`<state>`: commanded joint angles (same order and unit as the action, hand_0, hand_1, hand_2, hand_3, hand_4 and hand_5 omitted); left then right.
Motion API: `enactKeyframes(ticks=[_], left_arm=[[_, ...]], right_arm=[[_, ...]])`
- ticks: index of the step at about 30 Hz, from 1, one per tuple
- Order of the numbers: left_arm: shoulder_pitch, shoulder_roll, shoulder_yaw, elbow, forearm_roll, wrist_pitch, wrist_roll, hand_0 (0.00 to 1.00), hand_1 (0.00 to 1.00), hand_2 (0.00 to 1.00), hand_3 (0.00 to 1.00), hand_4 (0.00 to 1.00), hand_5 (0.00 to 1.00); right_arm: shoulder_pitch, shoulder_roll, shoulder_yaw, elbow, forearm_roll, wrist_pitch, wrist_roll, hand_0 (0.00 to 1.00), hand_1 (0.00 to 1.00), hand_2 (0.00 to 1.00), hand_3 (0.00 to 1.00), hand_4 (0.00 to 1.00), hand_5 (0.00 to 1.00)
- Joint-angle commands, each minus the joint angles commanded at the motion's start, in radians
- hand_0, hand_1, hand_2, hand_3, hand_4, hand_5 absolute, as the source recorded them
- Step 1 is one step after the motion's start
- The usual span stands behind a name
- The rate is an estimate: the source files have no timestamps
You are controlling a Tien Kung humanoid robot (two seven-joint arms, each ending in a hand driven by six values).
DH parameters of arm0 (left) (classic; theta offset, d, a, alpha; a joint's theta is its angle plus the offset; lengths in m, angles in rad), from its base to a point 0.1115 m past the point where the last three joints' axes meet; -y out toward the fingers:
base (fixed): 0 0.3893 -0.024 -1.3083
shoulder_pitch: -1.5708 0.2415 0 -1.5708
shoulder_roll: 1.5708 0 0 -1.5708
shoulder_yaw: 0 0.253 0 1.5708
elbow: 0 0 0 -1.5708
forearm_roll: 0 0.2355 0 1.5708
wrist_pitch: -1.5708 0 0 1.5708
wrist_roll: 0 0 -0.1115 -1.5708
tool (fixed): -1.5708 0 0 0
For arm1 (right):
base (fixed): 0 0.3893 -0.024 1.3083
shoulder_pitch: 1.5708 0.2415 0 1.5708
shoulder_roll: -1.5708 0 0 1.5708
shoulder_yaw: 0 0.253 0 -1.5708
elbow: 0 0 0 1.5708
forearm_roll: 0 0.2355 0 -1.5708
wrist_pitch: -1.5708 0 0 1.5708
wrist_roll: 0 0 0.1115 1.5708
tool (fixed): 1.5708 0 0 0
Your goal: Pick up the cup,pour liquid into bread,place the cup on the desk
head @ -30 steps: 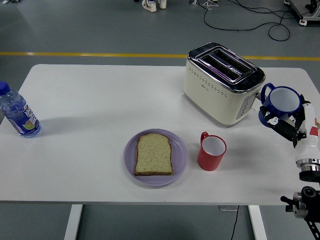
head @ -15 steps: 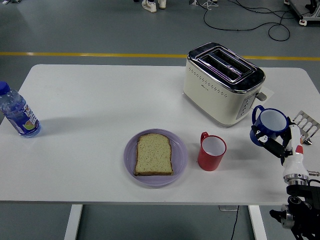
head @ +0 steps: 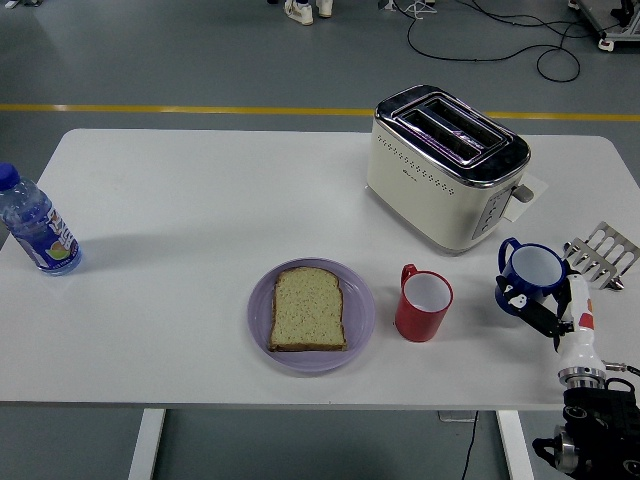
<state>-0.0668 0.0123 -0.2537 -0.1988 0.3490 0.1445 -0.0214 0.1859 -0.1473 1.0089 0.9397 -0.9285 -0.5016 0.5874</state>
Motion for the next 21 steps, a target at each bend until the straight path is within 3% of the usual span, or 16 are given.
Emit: enactKeyframes(ticks=[10, 11, 21], left_arm=[[0.001, -0.001, 0.002, 0.001, 0.000, 0.000, 0.000, 0.646, 0.601, 0.593, 0.527, 0.303, 0.765], [0.001, -0.001, 0.002, 0.000, 0.000, 0.000, 0.000, 0.646, 0.602, 0.593, 0.528, 0.305, 0.769], [0.001, -0.002, 0.002, 0.000, 0.000, 0.000, 0.000, 0.647, 0.602, 0.593, 0.529, 0.303, 0.768]], right_arm=[[0.020, 0.005, -0.026, -0.054, -0.021, 0.020, -0.026, 0.476, 0.452, 0.577, 0.564, 0.586, 0.002], [0.021, 0.006, -0.027, -0.057, -0.023, 0.021, -0.028, 0.467, 0.457, 0.579, 0.574, 0.661, 0.002], [0.031, 0.011, -0.029, -0.080, -0.051, 0.026, -0.047, 0.465, 0.457, 0.582, 0.580, 0.668, 0.002]])
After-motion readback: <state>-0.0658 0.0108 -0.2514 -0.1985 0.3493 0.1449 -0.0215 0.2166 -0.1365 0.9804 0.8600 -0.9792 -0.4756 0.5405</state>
